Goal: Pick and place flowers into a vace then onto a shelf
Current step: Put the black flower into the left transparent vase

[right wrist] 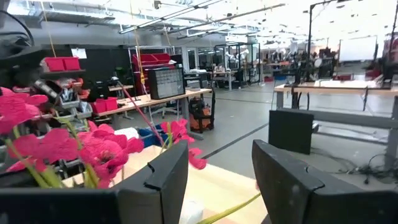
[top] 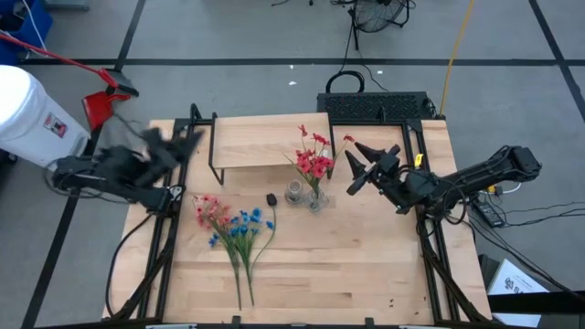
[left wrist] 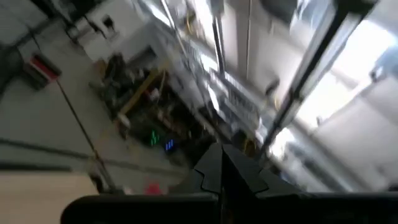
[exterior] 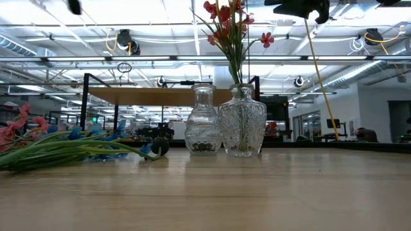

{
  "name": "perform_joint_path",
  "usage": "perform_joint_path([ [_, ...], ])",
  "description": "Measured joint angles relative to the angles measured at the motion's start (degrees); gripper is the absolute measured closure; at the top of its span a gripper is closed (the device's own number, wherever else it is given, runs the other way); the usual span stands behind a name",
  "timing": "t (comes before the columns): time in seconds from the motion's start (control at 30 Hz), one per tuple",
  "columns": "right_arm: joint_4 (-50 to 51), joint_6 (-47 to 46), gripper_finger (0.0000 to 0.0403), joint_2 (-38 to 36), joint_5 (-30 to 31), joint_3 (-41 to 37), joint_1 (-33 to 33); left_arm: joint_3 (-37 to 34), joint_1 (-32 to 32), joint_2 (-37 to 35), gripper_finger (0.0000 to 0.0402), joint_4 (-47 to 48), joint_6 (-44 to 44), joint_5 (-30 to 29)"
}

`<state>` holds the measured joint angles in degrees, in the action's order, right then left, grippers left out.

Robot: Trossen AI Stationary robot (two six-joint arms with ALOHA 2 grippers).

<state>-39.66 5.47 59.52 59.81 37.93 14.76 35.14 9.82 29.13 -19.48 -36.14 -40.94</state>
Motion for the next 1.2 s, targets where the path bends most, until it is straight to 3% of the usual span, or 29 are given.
perform_joint_path([
  [0.1,0.07,2.1,0.0234,-0.62,0.0,0.0,0.0,-0.07,-0.05,6.91,0.0392,-2.6,1.09,1.56],
  [0.2,0.06,3.5,0.0234,-1.17,0.0,0.0,0.0,-0.02,-0.59,12.82,0.0392,-5.04,-5.0,1.43],
  [0.33,0.95,5.44,0.0234,-2.1,0.01,0.0,0.09,-0.02,-0.72,19.32,0.0392,-4.82,-13.36,12.12],
  [0.57,1.42,12.6,0.0234,-4.19,0.15,0.0,2.47,0.0,0.1,27.54,0.0391,-3.46,-19.83,24.31],
  [0.73,3.77,16.72,0.0234,-5.88,0.37,0.0,4.19,0.07,2.25,31.79,0.0382,2.34,-31.22,30.5],
  [0.87,7.9,16.92,0.0234,-7.06,0.6,0.0,4.84,0.14,5.54,35.84,0.034,6.24,-38.62,35.3],
  [1.0,11.79,15.46,0.0234,-7.83,5.03,0.0,4.87,1.78,7.66,39.81,0.0274,10.9,-43.92,38.18],
  [1.2,13.92,15.09,0.0234,-8.43,9.36,0.0,4.87,5.3,7.96,46.66,0.0198,14.71,-44.0,43.3],
])
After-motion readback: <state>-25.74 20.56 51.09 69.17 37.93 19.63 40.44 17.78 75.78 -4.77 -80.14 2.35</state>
